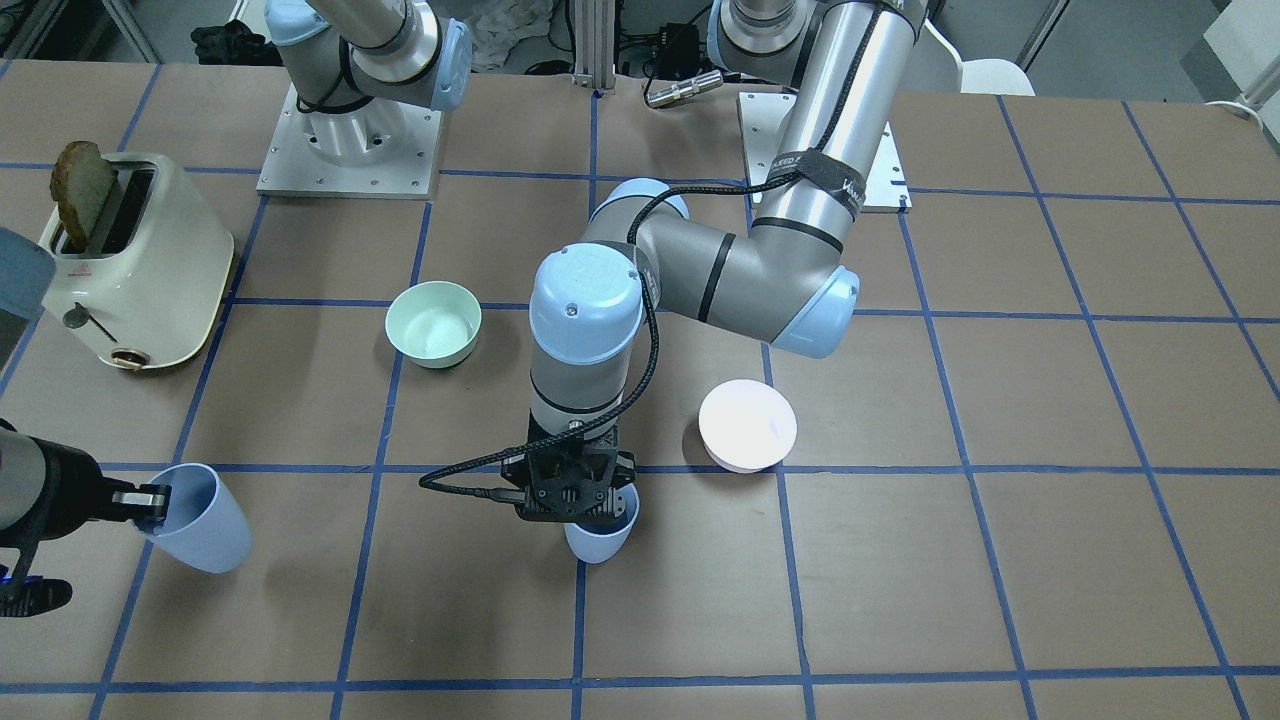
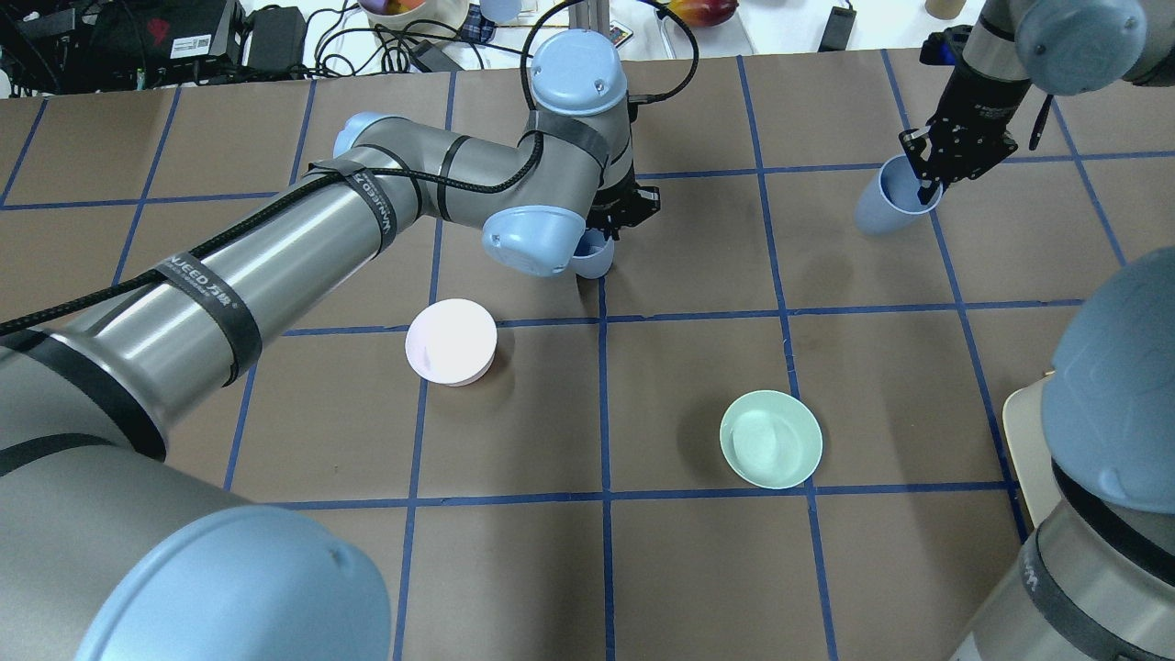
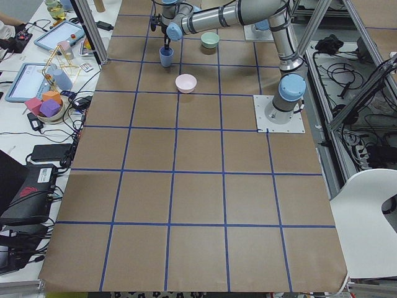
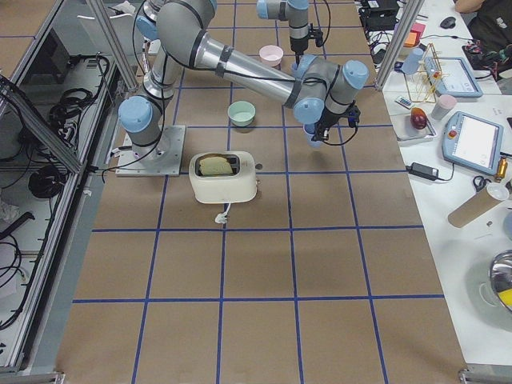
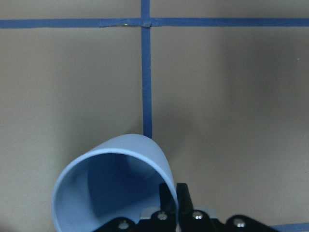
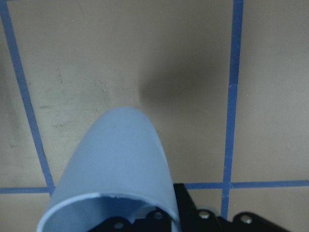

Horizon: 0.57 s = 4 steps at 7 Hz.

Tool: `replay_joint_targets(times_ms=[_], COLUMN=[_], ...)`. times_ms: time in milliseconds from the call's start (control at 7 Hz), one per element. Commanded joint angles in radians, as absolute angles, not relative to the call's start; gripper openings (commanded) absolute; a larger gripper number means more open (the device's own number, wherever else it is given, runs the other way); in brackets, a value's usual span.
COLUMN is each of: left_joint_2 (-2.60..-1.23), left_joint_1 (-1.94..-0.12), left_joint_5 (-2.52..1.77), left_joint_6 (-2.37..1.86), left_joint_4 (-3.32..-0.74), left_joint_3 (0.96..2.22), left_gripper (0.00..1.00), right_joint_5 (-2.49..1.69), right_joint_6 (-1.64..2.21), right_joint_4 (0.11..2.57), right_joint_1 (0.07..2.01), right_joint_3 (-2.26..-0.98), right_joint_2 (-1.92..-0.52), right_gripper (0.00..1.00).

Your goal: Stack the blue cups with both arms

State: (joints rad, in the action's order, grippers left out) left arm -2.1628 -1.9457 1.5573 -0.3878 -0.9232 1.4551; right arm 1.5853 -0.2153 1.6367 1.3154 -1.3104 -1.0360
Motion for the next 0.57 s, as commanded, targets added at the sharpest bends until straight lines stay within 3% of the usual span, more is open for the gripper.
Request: replay_joint_targets(times_ms=[0,429], left_joint_2=[-2.151,-2.047], left_joint_1=[-1.944,-1.852], left_joint_5=[1.554,1.503], left_joint_6=[-0.446,-0.431], left_joint_4=[-0.917,-0.998], left_joint_3=[1.453,1.45], left_gripper=[1.0,1.0], right_joint_5=[1.572,1.521], right_joint_6=[-0.117,0.065], right_joint_4=[1.53,1.468], right_joint_1=[1.363,1.503], right_joint_3=[-1.269,-1.27], right_joint_2=[-1.072,-1.118], right_gripper=[0.0,0.0])
